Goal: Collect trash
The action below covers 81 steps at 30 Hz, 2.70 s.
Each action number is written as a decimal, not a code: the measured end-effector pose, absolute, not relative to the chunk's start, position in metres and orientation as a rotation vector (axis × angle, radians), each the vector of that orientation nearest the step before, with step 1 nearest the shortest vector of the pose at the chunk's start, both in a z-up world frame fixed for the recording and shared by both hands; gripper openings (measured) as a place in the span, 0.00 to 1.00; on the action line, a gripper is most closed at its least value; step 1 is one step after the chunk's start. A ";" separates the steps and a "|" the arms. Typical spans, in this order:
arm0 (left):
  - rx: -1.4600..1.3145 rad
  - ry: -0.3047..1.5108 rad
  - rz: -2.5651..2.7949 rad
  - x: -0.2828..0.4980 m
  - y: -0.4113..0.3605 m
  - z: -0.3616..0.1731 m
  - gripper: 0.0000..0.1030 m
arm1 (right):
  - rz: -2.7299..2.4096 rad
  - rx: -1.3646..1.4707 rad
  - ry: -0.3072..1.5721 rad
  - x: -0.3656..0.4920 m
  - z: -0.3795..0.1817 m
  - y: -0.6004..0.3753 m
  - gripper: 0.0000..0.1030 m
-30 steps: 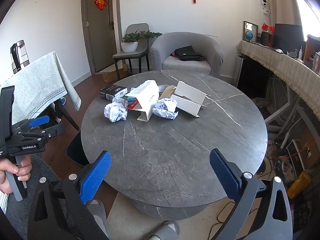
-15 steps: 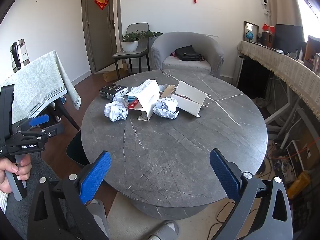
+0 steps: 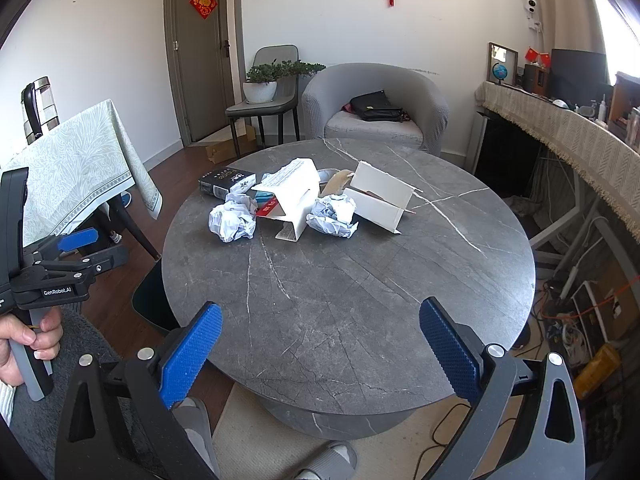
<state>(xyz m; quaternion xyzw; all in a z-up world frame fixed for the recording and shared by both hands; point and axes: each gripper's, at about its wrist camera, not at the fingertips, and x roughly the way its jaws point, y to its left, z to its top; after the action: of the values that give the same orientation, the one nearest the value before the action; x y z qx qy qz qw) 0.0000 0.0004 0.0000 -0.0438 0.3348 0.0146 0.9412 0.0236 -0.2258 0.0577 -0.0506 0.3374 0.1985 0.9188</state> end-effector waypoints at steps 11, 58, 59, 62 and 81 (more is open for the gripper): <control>-0.089 0.683 0.030 0.000 0.000 0.000 0.97 | 0.408 -0.106 0.695 0.024 0.057 -0.225 0.97; -0.088 0.685 0.031 0.000 0.000 0.000 0.97 | 0.408 -0.110 0.700 0.026 0.059 -0.224 0.97; -0.088 0.686 0.032 0.000 0.000 0.000 0.97 | 0.408 -0.110 0.700 0.026 0.059 -0.224 0.97; -0.095 0.683 0.023 -0.004 0.001 -0.002 0.97 | 0.409 -0.110 0.702 0.026 0.059 -0.223 0.97; -0.090 0.616 -0.153 0.019 -0.010 0.032 0.96 | 0.467 -0.065 0.654 0.049 0.085 -0.231 0.97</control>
<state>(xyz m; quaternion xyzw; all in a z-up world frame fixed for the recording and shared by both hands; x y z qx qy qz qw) 0.0190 -0.0101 0.0319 -0.0441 0.3025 -0.0750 0.9492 0.0488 -0.2307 0.0852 -0.0318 0.3181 0.2270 0.9199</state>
